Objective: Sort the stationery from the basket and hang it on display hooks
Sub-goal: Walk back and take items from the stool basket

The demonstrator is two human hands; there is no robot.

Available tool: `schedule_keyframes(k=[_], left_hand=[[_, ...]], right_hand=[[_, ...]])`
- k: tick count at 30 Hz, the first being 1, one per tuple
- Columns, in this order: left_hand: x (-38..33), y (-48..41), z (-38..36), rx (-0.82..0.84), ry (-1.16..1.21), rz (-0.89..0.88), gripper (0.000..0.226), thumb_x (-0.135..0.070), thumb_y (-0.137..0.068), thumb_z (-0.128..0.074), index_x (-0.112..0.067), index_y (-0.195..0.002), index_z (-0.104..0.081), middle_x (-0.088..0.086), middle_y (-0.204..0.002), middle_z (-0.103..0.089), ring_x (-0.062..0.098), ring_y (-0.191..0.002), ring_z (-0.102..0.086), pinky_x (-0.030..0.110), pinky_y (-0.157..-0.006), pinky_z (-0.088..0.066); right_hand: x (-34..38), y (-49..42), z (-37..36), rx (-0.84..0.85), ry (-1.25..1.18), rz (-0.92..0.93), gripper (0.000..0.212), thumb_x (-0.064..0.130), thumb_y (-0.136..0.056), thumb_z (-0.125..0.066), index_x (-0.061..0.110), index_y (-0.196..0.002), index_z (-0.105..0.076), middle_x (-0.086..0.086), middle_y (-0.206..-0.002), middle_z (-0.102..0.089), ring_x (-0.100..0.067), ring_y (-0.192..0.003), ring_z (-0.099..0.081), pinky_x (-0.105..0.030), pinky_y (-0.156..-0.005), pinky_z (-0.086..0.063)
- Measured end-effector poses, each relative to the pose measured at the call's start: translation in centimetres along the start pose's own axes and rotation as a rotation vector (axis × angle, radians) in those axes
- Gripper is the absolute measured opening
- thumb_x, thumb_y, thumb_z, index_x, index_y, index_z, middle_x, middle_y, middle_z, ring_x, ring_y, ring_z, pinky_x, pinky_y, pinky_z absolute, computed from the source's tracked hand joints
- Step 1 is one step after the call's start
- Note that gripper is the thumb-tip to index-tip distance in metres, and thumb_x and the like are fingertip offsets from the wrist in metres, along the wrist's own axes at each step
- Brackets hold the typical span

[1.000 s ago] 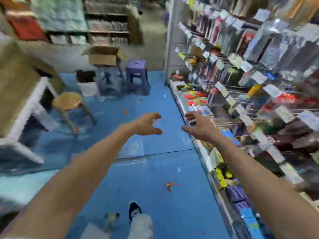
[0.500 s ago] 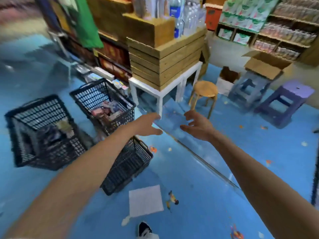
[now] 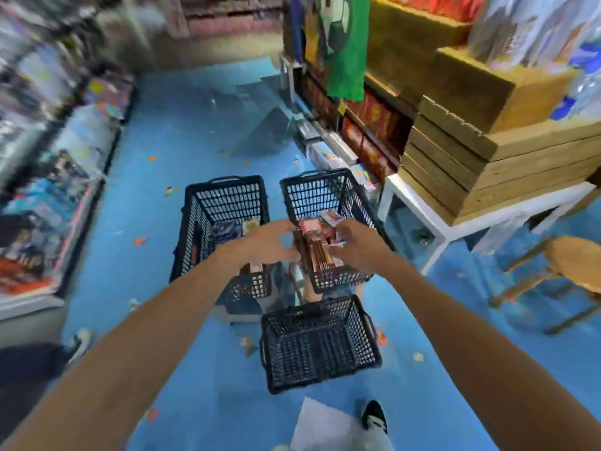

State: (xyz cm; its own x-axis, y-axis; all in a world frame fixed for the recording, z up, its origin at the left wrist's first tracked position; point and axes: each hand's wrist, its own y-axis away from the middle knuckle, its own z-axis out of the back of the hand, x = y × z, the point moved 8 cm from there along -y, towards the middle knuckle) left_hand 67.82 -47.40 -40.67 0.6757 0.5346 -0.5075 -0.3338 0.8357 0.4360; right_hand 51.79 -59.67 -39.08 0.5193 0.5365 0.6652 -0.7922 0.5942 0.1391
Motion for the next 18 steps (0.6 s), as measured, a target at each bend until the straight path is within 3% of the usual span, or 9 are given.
schedule_keyframes(k=[2,4,6,8,12,15,18], left_hand=[[2.7,-1.6,1.3,-0.006,0.037,0.075,0.076,-0.045,-0.09,-0.077,-0.019,-0.151,-0.041,0.003,-0.159,-0.039,0.024,-0.143,-0.043,0.045,-0.115,-0.039],[4.8,-2.9,2.4,-0.043,0.069,0.126,0.053,-0.031,-0.094,-0.076,-0.018,-0.139,-0.051,-0.001,-0.143,-0.052,0.016,-0.126,-0.055,0.036,-0.102,-0.043],[7.4,-3.7,3.2,-0.06,0.086,0.193,0.068,-0.033,-0.094,-0.075,-0.016,-0.152,-0.042,-0.005,-0.15,-0.045,0.017,-0.133,-0.048,0.033,-0.106,-0.04],[10.1,-4.9,3.8,-0.06,0.113,0.272,0.083,-0.039,-0.093,-0.074,-0.016,-0.159,-0.03,0.002,-0.163,-0.035,0.024,-0.144,-0.042,0.038,-0.114,-0.039],[15.4,-6.8,4.0,-0.067,0.229,0.401,0.086,-0.042,-0.096,-0.071,-0.015,-0.163,-0.023,0.003,-0.169,-0.025,0.027,-0.148,-0.037,0.036,-0.115,-0.03],[19.9,-8.8,3.6,-0.051,0.322,0.475,0.085,-0.039,-0.094,-0.073,-0.015,-0.161,-0.027,0.003,-0.166,-0.03,0.027,-0.141,-0.044,0.033,-0.103,-0.037],[25.3,-12.1,2.0,-0.005,0.362,0.511,0.081,-0.032,-0.092,-0.076,-0.01,-0.157,-0.033,0.006,-0.16,-0.037,0.028,-0.139,-0.046,0.028,-0.092,-0.038]], right_hand=[[1.1,-4.4,-1.3,0.066,0.004,0.047,0.046,0.033,-0.09,-0.073,0.01,-0.127,-0.057,-0.005,-0.118,-0.06,-0.024,-0.105,-0.06,-0.029,-0.082,-0.042],[1.8,-8.5,-2.7,0.131,-0.028,0.07,0.048,0.036,-0.09,-0.074,0.012,-0.129,-0.056,0.0,-0.114,-0.058,-0.021,-0.106,-0.059,-0.031,-0.087,-0.046],[2.8,-11.8,-4.4,0.239,-0.086,0.085,0.05,0.035,-0.091,-0.073,0.016,-0.132,-0.052,0.004,-0.12,-0.057,-0.019,-0.11,-0.06,-0.033,-0.092,-0.049],[3.9,-15.0,-6.2,0.331,-0.083,0.119,0.048,0.035,-0.092,-0.072,0.016,-0.131,-0.051,0.0,-0.125,-0.058,-0.021,-0.111,-0.06,-0.038,-0.096,-0.051],[5.5,-21.0,-10.6,0.447,-0.097,0.098,0.04,0.03,-0.096,-0.067,0.01,-0.127,-0.052,-0.007,-0.12,-0.058,-0.028,-0.11,-0.059,-0.045,-0.096,-0.051],[5.7,-24.6,-15.3,0.506,-0.154,-0.011,0.032,0.027,-0.095,-0.068,0.009,-0.117,-0.054,-0.012,-0.114,-0.059,-0.031,-0.1,-0.061,-0.051,-0.09,-0.051],[5.3,-27.6,-21.3,0.554,-0.202,-0.131,0.036,0.027,-0.095,-0.07,0.011,-0.12,-0.052,-0.01,-0.116,-0.059,-0.029,-0.102,-0.061,-0.046,-0.084,-0.051]])
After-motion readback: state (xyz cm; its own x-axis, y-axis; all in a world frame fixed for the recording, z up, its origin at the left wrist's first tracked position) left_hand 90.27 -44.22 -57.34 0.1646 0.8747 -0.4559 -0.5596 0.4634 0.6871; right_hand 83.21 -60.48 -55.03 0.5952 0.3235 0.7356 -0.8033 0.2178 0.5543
